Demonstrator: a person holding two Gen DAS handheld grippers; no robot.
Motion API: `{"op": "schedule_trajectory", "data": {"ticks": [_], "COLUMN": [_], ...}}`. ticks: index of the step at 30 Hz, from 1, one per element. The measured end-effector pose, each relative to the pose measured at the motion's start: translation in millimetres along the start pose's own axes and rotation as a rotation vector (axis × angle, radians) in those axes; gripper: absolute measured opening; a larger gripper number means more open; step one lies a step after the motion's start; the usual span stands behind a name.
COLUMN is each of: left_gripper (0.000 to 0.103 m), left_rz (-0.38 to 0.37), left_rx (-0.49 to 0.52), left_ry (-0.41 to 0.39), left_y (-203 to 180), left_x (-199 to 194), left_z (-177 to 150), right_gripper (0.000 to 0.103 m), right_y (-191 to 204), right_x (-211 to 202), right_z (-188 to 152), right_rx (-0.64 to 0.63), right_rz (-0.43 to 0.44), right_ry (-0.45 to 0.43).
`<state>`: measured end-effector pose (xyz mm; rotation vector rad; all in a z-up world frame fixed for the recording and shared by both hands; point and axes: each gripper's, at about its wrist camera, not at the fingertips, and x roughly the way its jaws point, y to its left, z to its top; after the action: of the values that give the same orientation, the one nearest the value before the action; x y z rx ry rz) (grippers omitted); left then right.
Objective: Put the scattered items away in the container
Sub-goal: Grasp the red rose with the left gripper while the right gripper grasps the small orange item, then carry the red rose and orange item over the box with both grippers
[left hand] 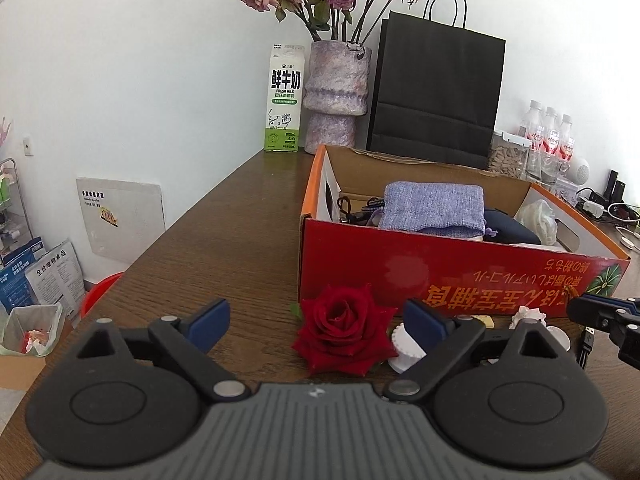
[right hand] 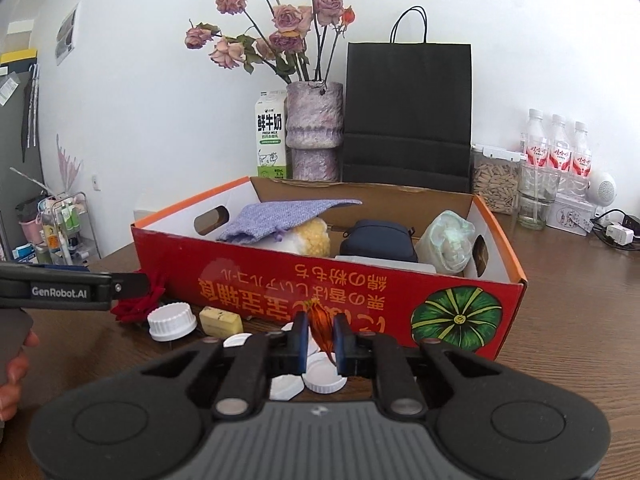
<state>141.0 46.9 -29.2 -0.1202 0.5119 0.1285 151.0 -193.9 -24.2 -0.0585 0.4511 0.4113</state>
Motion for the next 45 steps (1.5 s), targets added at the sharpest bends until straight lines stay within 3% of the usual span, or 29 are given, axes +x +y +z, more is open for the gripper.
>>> {"op": "schedule_trajectory", "data": {"ticks": [3,7,10,11,13,16,25,32,45], "left_gripper": [0.081,0.075,0.061,0.051,0.05,0.037,0.028,0.027,0.027], "left_rz": [0.0,-0.009,-0.022,-0.026,-0.018,-0.014,-0.01,-0.006,0.01], "left_rx": [-0.001,-0.008,-0.004,-0.003,-0.004,-0.009,0.001,-0.007,-0.018], "left_ry": [0.024,0.041,0.055,0.058,0.051,0.034,0.012,-0.002,-0.126], "left_y": [0,2,1,1,1,2,0,2,2], "left_x": [4,7,9,9,8,5,2,0,-22], "left_z": [0,0,0,0,0,0,0,0,-5], "right_gripper": [0.012,0.012,0.012,0.012,0.012,0.012,0.012,0.012,0.012], "right_y": [0,2,3,3,3,3,3,2,2], "right_x": [-3,-3,-3,-4,-4,-5,-7,-9,-18], "right_z": [0,0,0,-1,-1,-1,-1,-1,-3], "right_rx": [-0.005,-0.015,-0.017,-0.018,-0.018,-0.021,-0.021,-0.019,-0.017], "right_rz": [-0.005,-0.008,-0.008,-0.007,-0.007,-0.007,-0.003,-0.004,-0.012], "right_ry": [-0.01,-0.016,-0.017,-0.017,-0.019,-0.025,-0.037,-0.053,-0.112]}}
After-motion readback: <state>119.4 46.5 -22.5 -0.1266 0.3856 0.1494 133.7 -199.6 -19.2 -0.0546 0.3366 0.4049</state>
